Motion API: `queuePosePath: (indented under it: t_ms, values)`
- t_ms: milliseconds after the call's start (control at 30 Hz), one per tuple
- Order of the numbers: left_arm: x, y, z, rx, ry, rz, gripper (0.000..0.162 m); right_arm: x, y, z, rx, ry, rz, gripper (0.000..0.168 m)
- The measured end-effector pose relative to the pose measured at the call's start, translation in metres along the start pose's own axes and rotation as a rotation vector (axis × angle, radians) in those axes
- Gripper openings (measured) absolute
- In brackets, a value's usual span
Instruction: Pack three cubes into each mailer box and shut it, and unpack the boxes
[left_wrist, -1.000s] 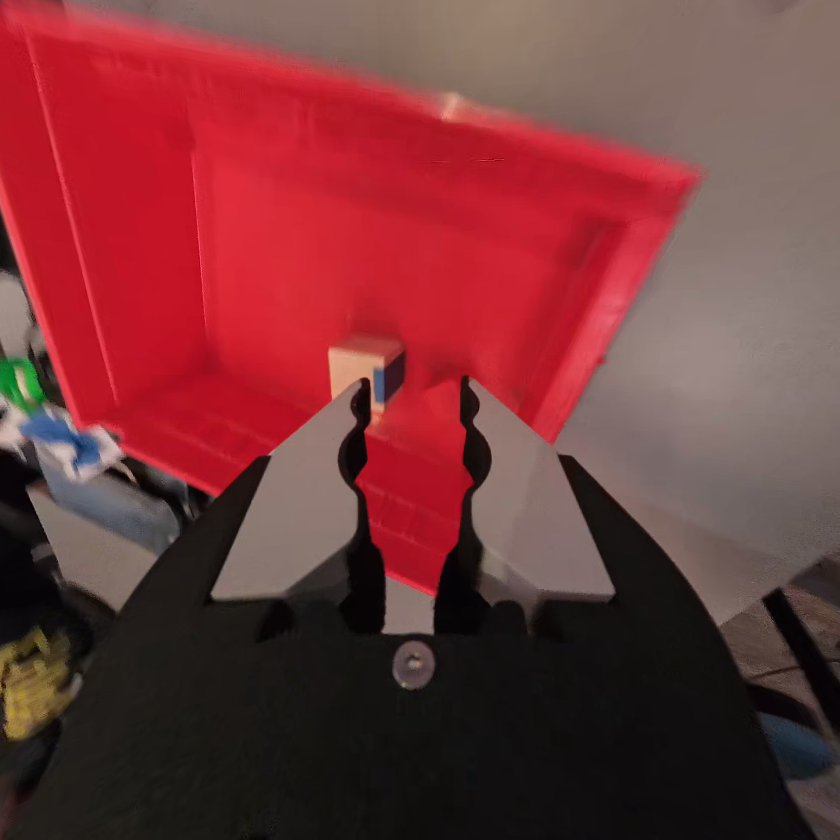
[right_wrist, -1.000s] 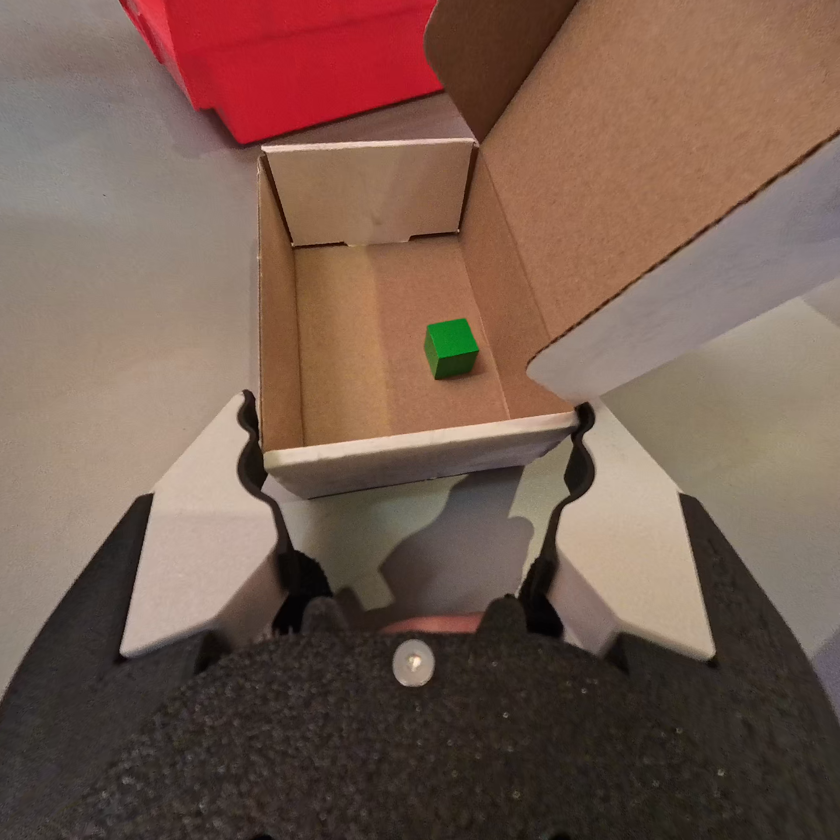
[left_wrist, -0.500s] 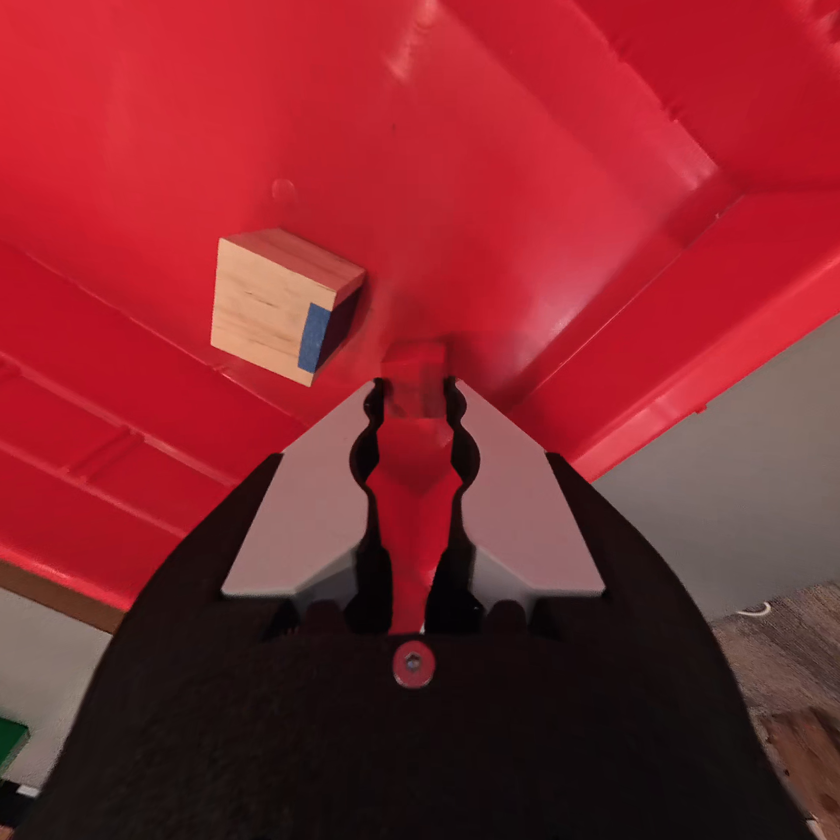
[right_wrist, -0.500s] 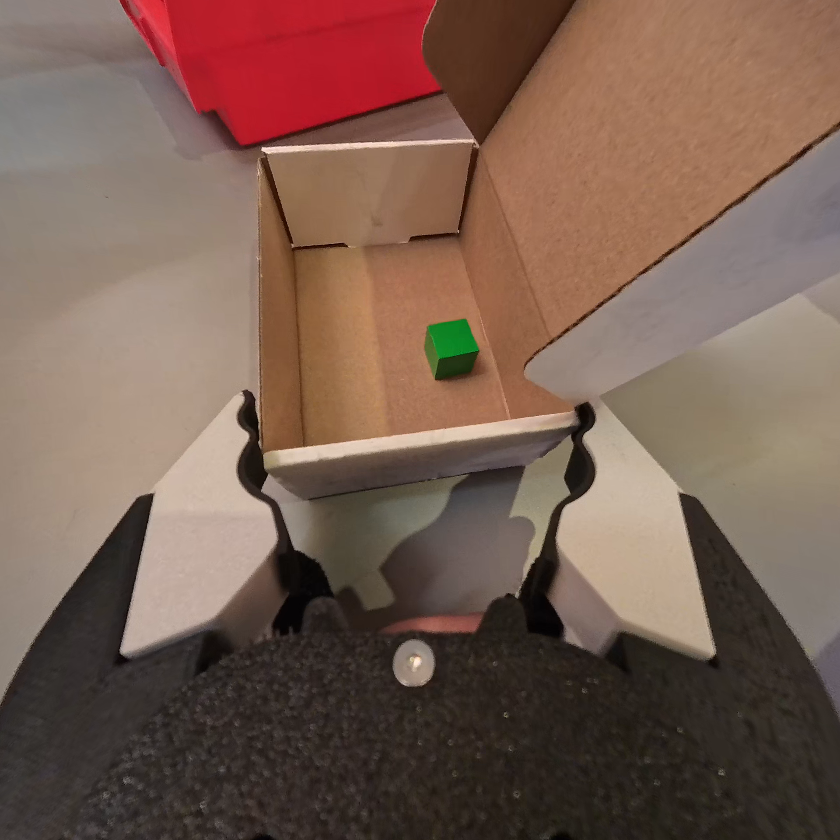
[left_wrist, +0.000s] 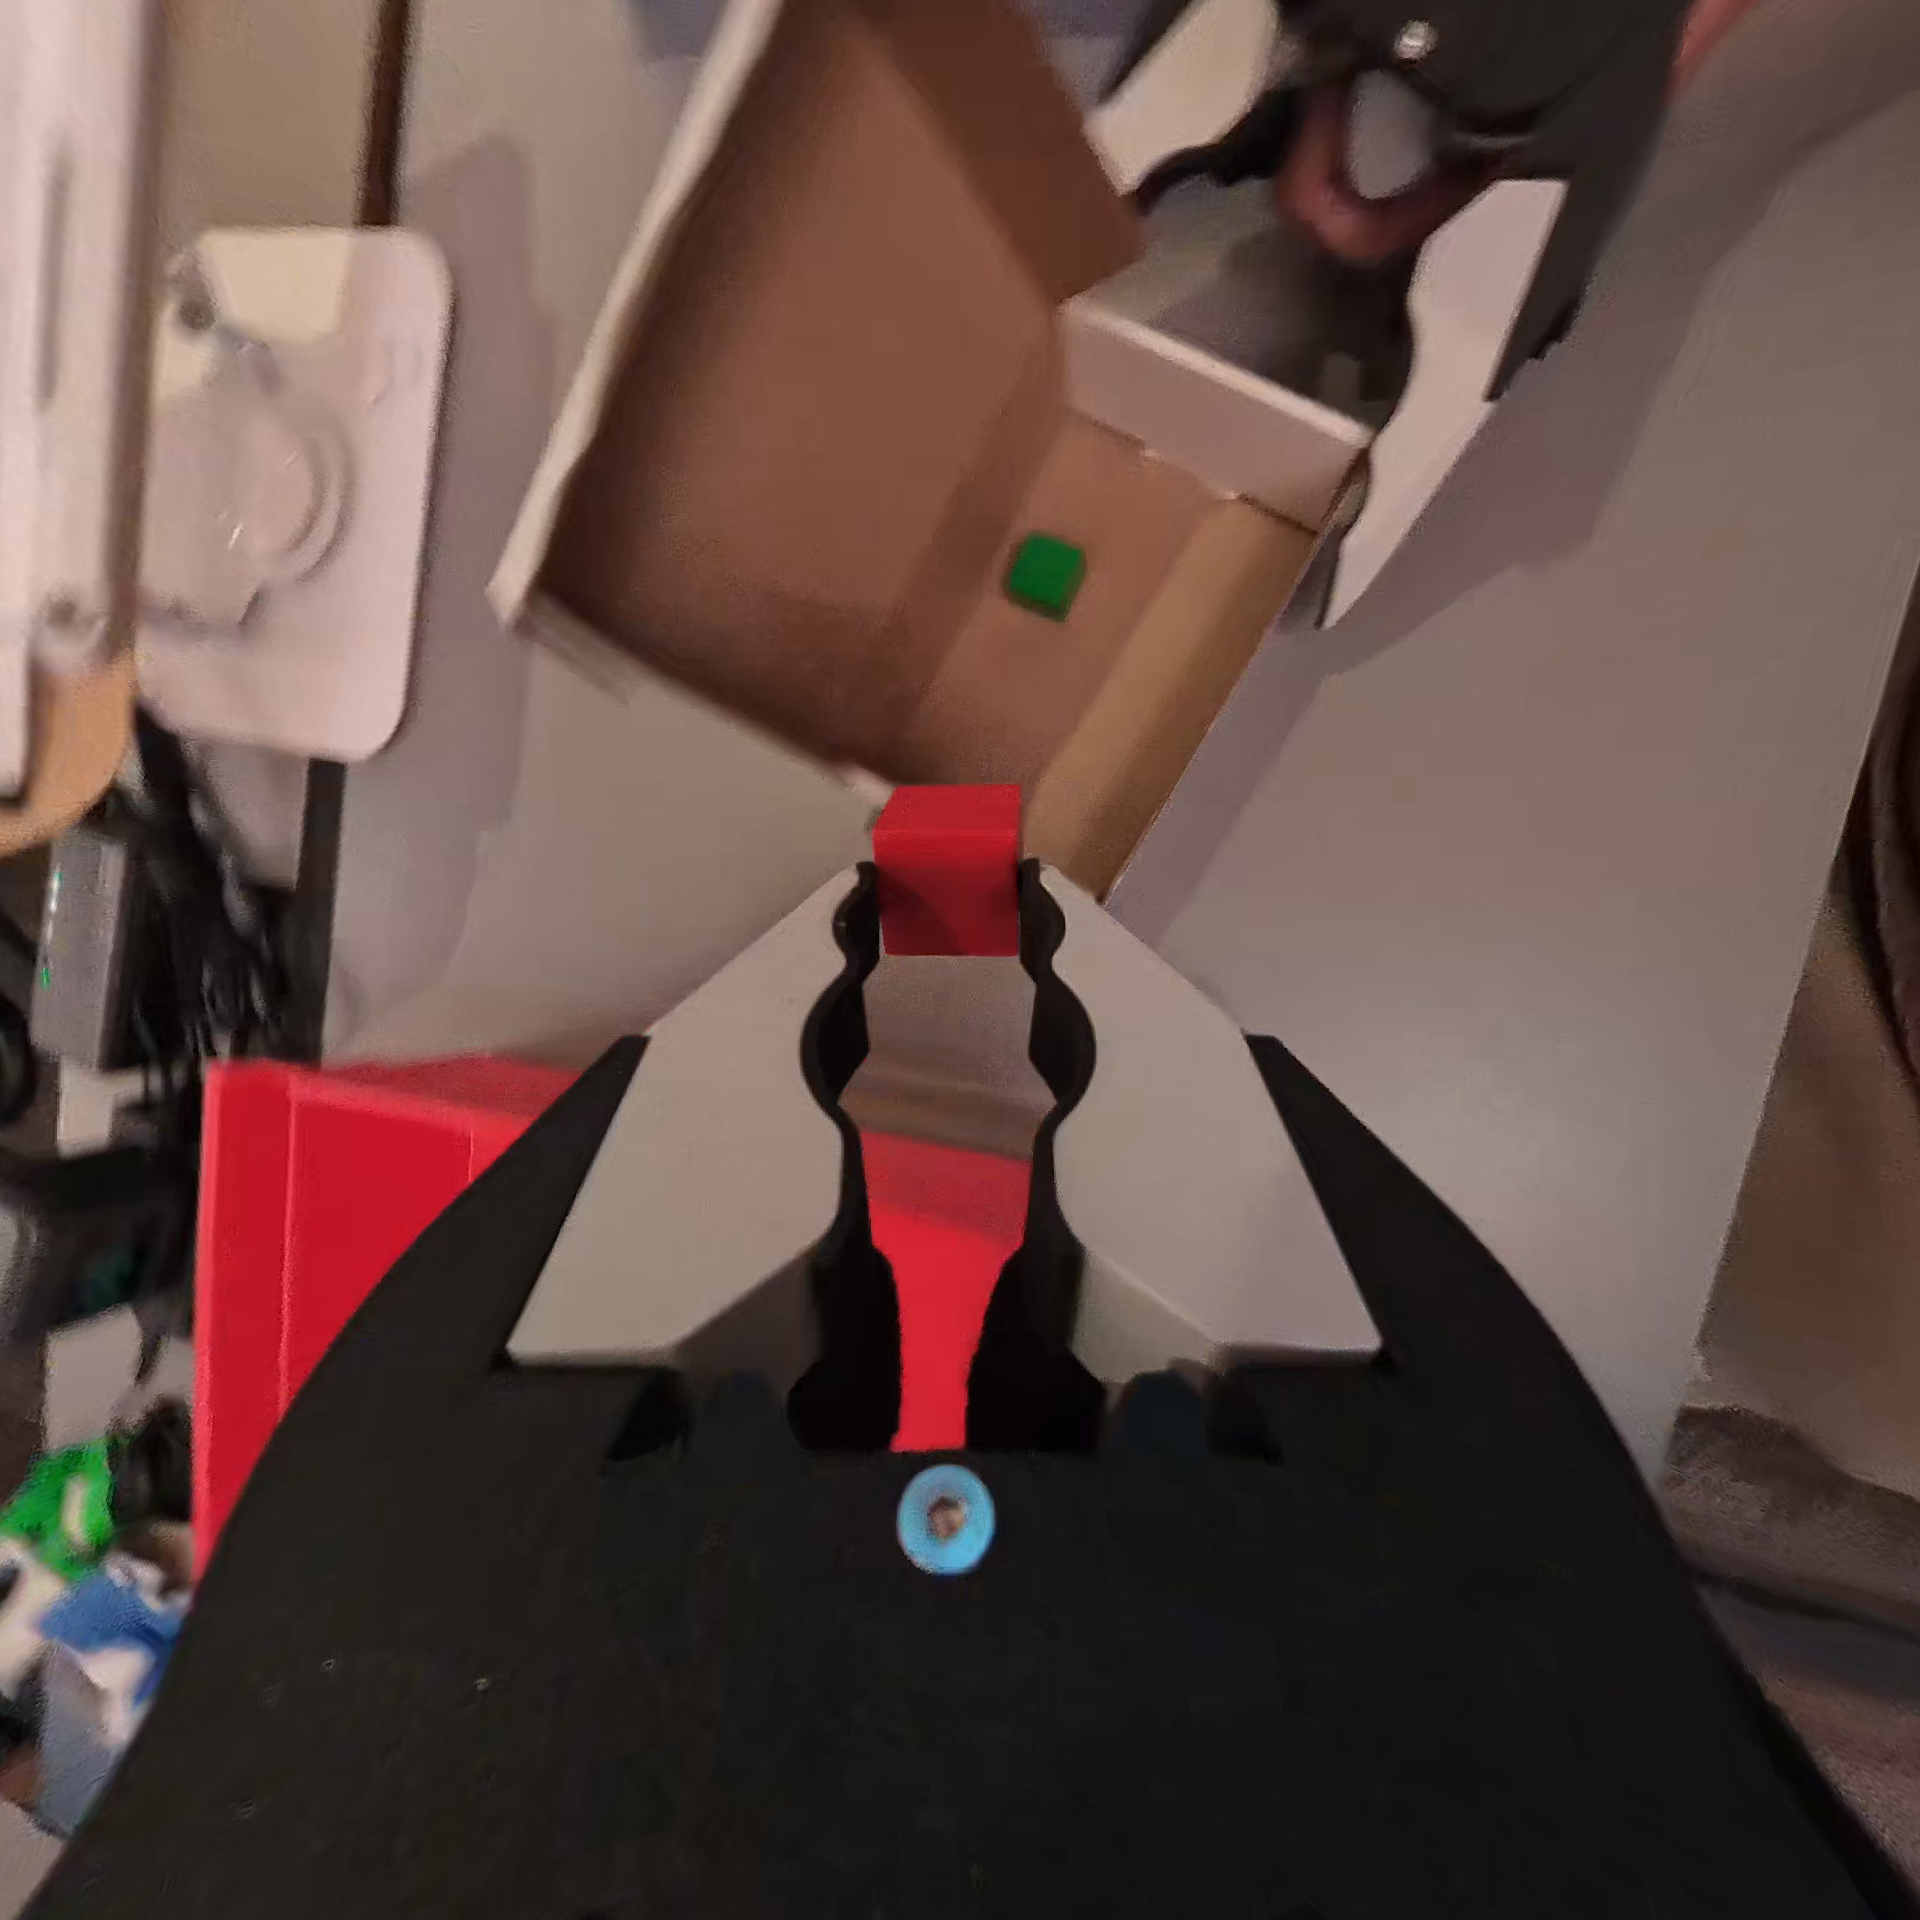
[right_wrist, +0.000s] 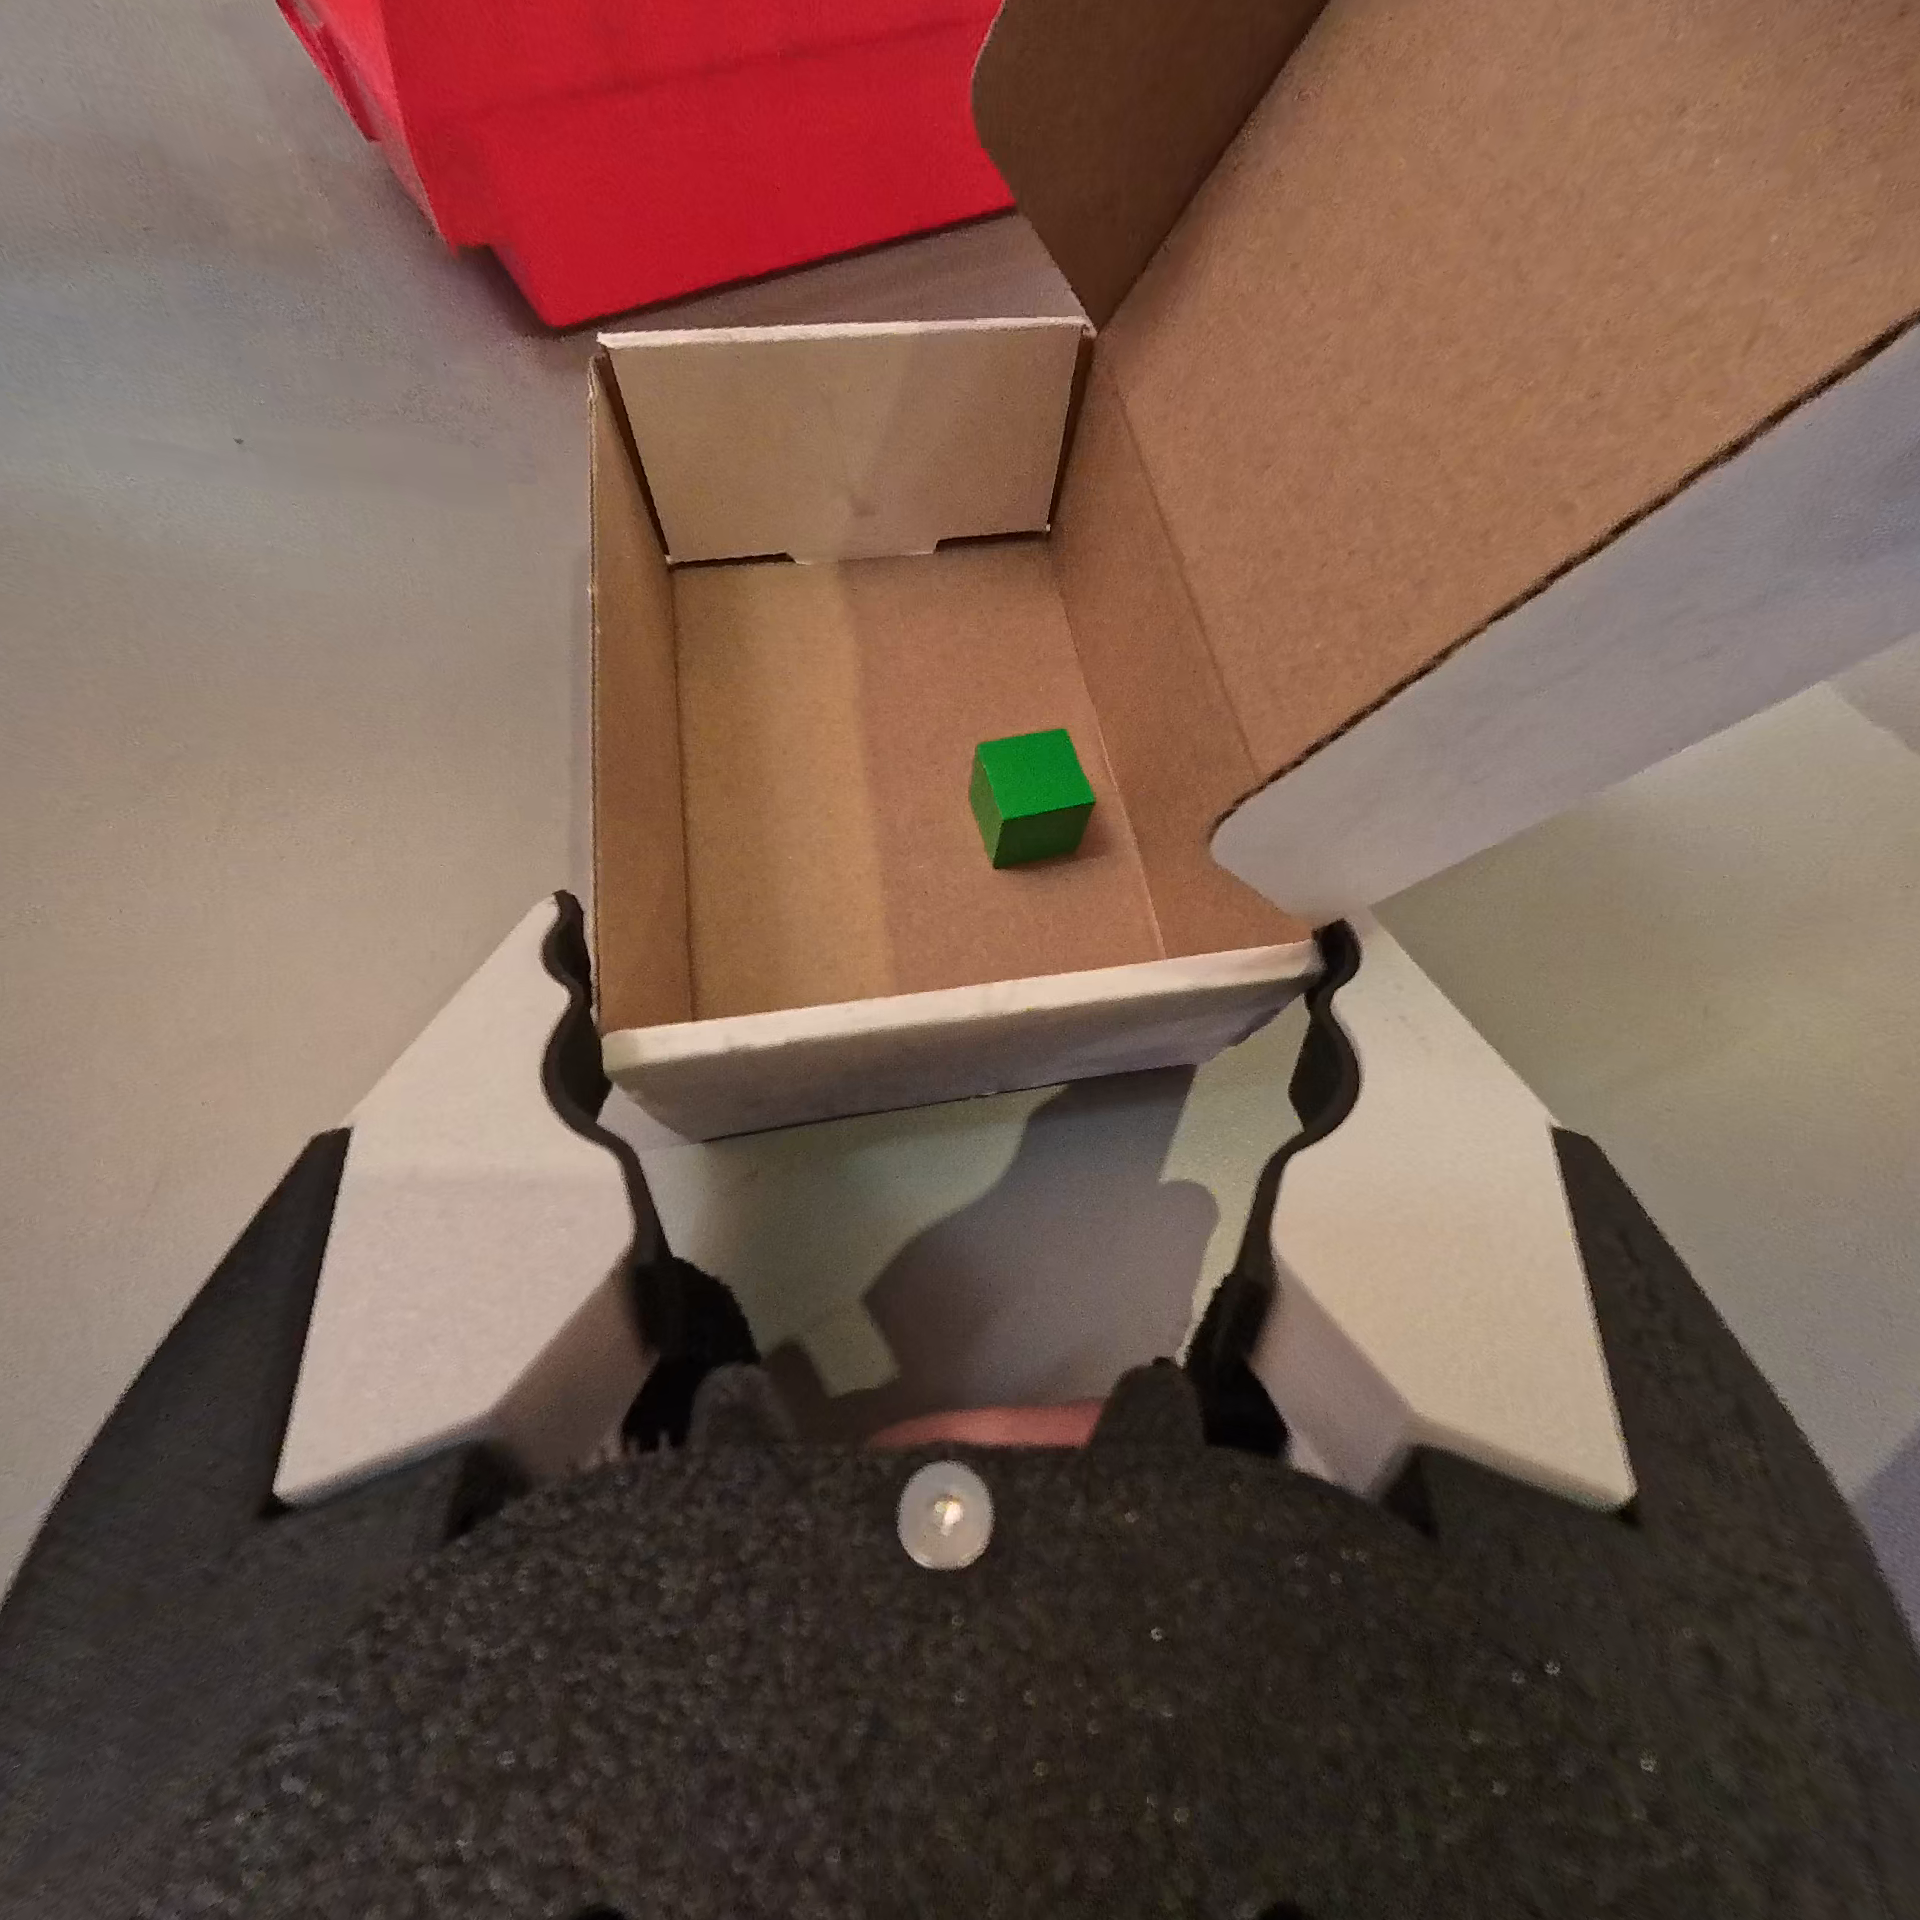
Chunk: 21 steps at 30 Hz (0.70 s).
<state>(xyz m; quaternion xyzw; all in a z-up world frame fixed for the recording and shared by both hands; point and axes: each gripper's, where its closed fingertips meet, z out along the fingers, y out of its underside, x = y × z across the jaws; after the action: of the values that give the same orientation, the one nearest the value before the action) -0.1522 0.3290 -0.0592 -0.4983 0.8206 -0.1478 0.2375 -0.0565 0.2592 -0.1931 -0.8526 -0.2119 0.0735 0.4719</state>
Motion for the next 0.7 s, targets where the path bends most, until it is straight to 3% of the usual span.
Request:
queuePosePath:
  t_ms: [133, 367, 700]
  values:
    - [0.030, -0.028, 0.057, -0.095, 0.065, 0.161, 0.024, 0.000, 0.000, -0.001, 0.000, 0.008, -0.014, 0.135]
    - [0.062, -0.041, 0.133, -0.145, 0.254, 0.184, 0.024, 0.000, 0.000, -0.001, 0.000, 0.008, -0.013, 0.135]
    - [0.076, -0.035, 0.168, -0.167, 0.287, 0.207, 0.024, 0.000, 0.000, -0.001, 0.000, 0.006, -0.008, 0.134]
